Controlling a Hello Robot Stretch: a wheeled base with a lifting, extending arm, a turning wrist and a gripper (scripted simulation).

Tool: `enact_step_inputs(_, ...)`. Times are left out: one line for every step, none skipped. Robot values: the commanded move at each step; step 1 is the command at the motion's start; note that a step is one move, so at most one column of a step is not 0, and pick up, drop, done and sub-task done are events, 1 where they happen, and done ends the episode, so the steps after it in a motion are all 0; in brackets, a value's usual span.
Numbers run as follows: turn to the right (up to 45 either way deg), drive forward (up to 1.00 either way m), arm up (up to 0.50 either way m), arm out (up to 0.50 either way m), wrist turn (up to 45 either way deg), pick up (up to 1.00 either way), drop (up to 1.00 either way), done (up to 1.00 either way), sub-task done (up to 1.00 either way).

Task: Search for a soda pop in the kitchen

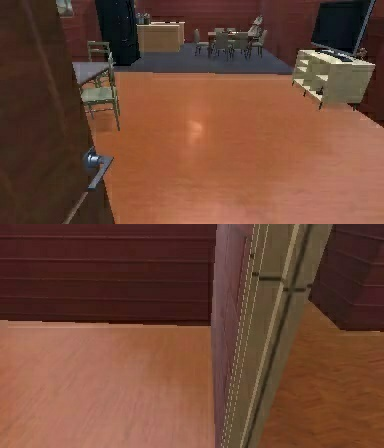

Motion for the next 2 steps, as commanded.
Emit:
enact_step_inputs(0.0,0.85,0.00,0.00,0.0,0.00,0.00,0.00,0.00)
enact_step_inputs(-3.0,0.00,0.00,0.00,0.0,0.00,0.00,0.00,0.00)
